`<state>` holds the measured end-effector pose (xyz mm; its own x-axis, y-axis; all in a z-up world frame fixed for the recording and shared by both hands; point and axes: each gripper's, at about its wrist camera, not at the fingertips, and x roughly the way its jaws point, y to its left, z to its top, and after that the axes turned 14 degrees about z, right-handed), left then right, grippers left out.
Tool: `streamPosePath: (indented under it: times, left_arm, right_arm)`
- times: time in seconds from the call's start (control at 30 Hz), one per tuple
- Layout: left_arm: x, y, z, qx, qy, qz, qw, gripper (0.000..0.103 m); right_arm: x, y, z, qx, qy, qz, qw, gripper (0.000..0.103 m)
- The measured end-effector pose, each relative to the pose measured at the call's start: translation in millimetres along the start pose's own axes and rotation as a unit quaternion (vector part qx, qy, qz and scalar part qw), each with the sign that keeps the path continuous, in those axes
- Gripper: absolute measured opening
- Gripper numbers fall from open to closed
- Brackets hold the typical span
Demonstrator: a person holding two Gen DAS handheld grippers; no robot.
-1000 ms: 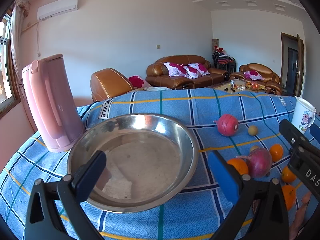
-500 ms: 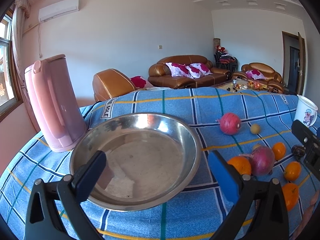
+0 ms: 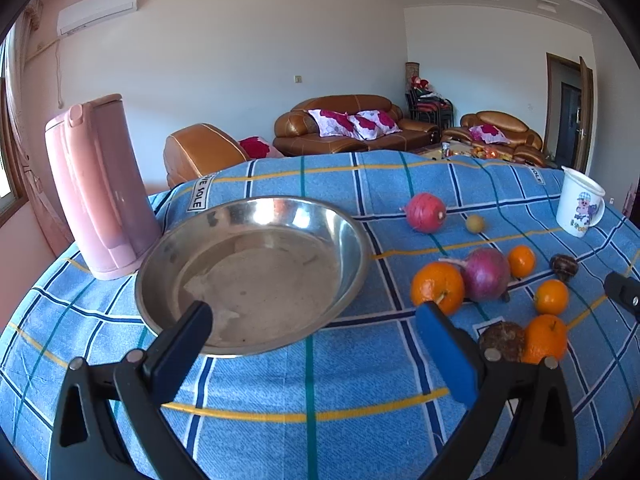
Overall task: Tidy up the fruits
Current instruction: 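Grasp the dark brown round fruit with the left gripper while the right gripper grasps an orange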
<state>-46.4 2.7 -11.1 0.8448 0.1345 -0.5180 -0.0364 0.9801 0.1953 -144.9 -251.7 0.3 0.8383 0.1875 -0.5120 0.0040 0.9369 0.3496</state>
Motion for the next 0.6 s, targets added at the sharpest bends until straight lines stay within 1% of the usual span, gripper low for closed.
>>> streamPosePath:
  times: [0.1, 0.13, 0.23, 0.27, 0.33, 0.4, 0.47, 0.5, 0.57, 0.6]
  left_arm:
    - [-7.3, -4.4, -6.6, 0.016, 0.008, -0.007, 0.9998, 0.103]
    - [-9.9, -6.0, -9.1, 0.024, 0.011, -0.009, 0.9996, 0.103]
    - [-16.5, -9.4, -15.2, 0.049, 0.015, -0.009, 0.9987, 0.102]
    - [-17.0, -10.0, -15.9, 0.054, 0.018, -0.011, 0.9983, 0.101]
    - [-16.0, -10.8, -15.2, 0.059, 0.030, -0.017, 0.9977, 0.095]
    - [-14.9, -12.5, -12.6, 0.055, 0.043, -0.032, 0.9971, 0.091]
    - [-14.8, -17.5, -10.9, 0.053, 0.051, -0.041, 0.9964, 0.091]
    - [-16.0, -20.6, -10.5, 0.054, 0.051, -0.047, 0.9961, 0.091]
    - [-19.9, -27.9, -10.6, 0.060, 0.046, -0.051, 0.9958, 0.091]
    - [-20.6, -32.3, -10.8, 0.066, 0.045, -0.049, 0.9956, 0.091]
  right_arm:
    - [17.7, 9.0, -9.8, -0.009, 0.034, 0.031, 0.999, 0.082]
    - [24.2, 12.8, -12.3, -0.012, 0.048, 0.036, 0.998, 0.080]
    - [43.1, 20.4, -17.8, -0.019, 0.085, 0.060, 0.994, 0.076]
    - [48.2, 22.6, -19.1, -0.023, 0.094, 0.062, 0.993, 0.076]
    - [57.3, 25.1, -20.2, -0.024, 0.113, 0.067, 0.991, 0.076]
    - [66.3, 26.8, -21.3, -0.022, 0.127, 0.069, 0.989, 0.075]
    - [71.9, 25.3, -20.1, -0.023, 0.144, 0.072, 0.987, 0.072]
    - [72.1, 25.0, -19.0, -0.026, 0.145, 0.074, 0.986, 0.069]
    - [72.8, 25.5, -18.0, -0.041, 0.155, 0.081, 0.984, 0.054]
    - [72.8, 25.7, -18.2, -0.049, 0.159, 0.084, 0.982, 0.051]
